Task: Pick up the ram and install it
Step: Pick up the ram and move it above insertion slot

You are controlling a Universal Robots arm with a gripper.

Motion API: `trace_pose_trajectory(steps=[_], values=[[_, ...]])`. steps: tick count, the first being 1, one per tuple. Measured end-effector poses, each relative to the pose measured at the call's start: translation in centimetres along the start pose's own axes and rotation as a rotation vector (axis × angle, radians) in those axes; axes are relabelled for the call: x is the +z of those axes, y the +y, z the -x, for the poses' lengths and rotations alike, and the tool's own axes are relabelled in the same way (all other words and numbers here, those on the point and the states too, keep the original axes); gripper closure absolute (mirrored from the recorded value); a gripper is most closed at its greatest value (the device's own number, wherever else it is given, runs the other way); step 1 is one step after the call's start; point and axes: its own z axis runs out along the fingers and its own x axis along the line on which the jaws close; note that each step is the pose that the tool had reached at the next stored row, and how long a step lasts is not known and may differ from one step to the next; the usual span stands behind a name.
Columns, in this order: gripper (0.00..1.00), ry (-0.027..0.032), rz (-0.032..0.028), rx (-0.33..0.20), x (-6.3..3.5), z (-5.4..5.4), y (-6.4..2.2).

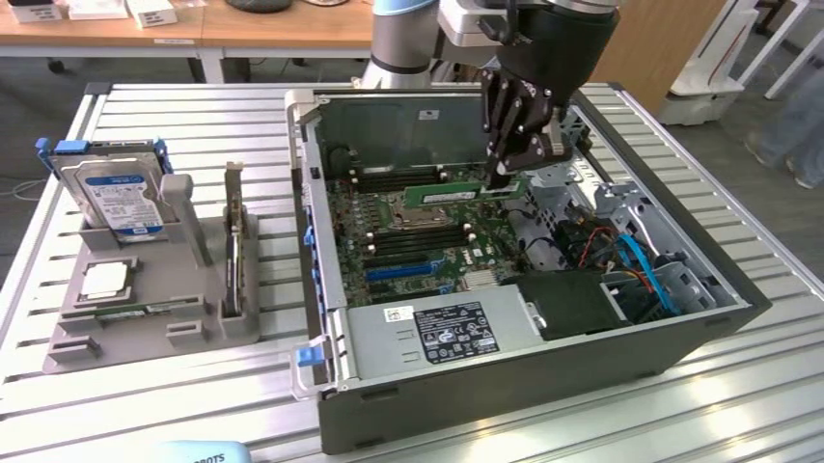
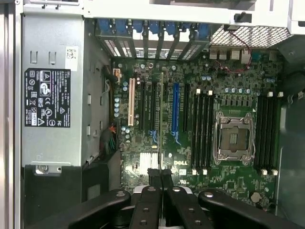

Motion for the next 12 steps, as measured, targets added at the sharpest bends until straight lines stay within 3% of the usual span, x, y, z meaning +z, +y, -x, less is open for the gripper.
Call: trace_pose_trajectory(steps=[5,12], values=[[0.88,-0.0001,0.0,0.0,0.05,0.3,-0.04],[0.88,-0.0001,-0.0001,0.003,0.25,1.9,-0.06]])
